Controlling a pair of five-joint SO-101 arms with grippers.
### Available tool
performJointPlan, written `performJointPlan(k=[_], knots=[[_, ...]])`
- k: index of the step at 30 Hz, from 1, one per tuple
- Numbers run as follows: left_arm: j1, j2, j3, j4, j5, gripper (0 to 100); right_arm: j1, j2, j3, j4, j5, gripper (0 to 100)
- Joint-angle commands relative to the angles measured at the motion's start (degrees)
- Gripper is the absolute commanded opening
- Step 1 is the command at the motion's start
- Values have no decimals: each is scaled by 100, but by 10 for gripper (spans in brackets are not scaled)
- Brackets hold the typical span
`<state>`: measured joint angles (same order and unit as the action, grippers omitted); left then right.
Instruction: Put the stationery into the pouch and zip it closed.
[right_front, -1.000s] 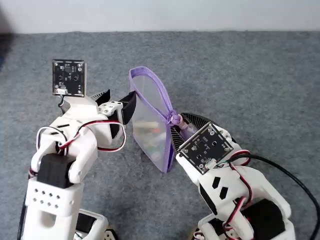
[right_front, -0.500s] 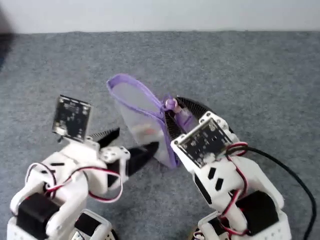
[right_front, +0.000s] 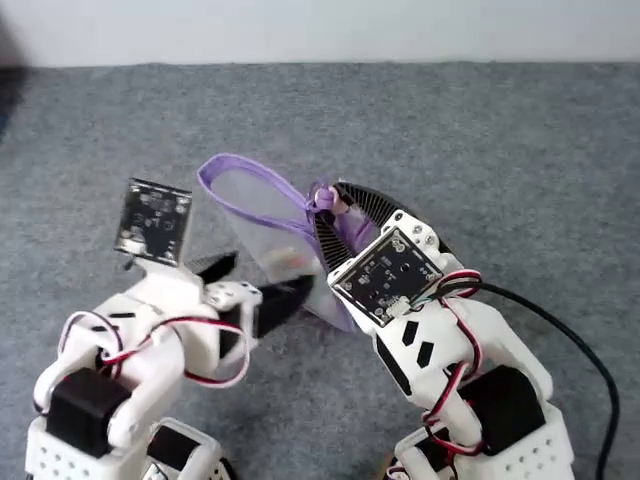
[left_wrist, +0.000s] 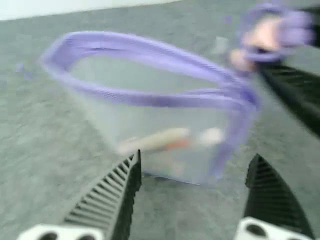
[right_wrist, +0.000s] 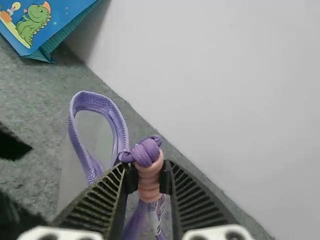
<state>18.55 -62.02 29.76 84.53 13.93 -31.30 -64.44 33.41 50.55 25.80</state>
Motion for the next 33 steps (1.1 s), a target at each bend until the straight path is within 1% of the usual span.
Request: performJointPlan(k=[1,4,7,12,14,18,21,24,28,33], knots=[[-501,70,163,-193,-448,325,-48,-4,-97,268,62,7],[-756,79,488,-554,-642,325,-48,-4,-158,558,35,7],[-853,97,919,-1336,-695,324,-92,-4,-290,927,26,7],[-844,105,1534,-2664,-1116,322,-57,-4,-607,1727,26,7],[-809,273,1578,-3059,-1116,322,-57,-4,-730,2053,18,7],[-800,1257,1068,-3411,-1011,292,-57,-4,-774,2360,18,7],[-721,2004,295,-3332,-818,280,-57,-4,-765,2369,18,7],[-519,2321,-374,-2840,-756,280,-48,4,-747,2316,18,7],[-510,2180,-620,-2356,-747,280,-48,22,-738,2167,18,7],[-651,1459,-611,-1811,-774,282,119,66,-624,1596,26,7]])
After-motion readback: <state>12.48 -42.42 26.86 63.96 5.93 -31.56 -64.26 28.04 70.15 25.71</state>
